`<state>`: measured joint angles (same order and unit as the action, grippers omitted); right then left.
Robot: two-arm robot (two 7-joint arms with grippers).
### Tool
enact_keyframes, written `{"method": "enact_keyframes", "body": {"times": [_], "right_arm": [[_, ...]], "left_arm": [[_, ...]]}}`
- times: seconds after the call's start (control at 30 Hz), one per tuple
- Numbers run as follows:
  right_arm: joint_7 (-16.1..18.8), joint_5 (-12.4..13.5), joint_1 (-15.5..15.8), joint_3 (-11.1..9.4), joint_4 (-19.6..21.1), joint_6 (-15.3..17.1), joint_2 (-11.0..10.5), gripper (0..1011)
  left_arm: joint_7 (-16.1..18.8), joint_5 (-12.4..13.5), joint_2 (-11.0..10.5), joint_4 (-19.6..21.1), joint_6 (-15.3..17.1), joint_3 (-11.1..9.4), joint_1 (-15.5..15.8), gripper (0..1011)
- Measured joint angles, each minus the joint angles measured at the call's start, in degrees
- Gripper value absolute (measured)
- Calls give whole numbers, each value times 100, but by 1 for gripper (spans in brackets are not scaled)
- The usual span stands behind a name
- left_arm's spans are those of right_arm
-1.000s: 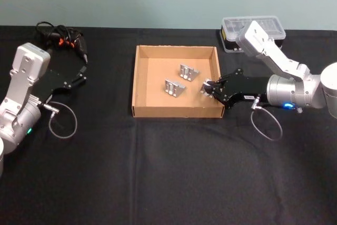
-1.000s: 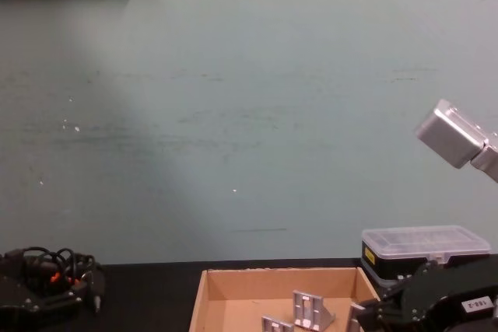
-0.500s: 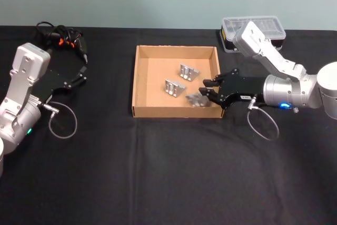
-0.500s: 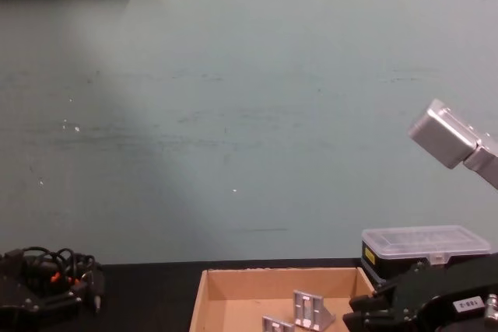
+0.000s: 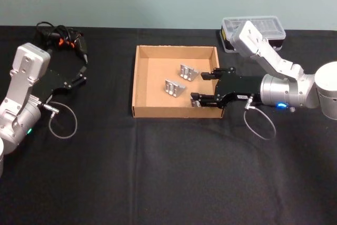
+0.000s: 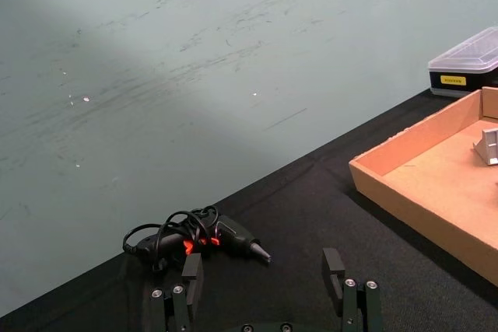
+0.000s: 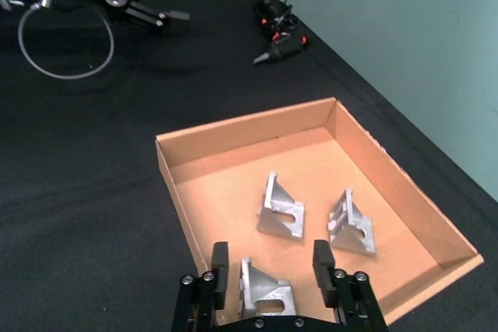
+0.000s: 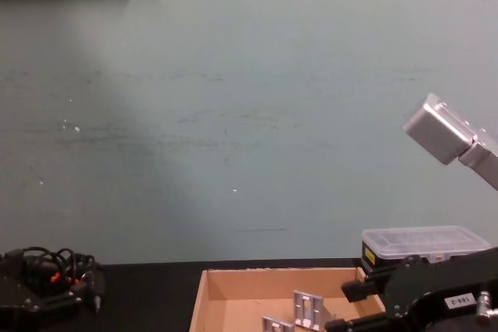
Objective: Use one hand to pick up the angle iron from the table and place it into the box.
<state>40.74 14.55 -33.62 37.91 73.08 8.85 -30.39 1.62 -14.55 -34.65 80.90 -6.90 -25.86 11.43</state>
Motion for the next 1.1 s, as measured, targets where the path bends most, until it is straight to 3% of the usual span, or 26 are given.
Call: {"method": "enact_keyframes", "body": {"times": [0.4,0.73,1.1], "right_arm": [[-116,133,113,-238,187,-252,69,993],[-625,288,362,-674,501,-532,140,1003],[-1679,118,948,-1279,881,-595,143,1003]], "left_arm": [[0,0,0,0,0,0,0,1000],[0,0,0,0,0,0,0,1000],[0,0,0,0,0,0,0,1000]]}}
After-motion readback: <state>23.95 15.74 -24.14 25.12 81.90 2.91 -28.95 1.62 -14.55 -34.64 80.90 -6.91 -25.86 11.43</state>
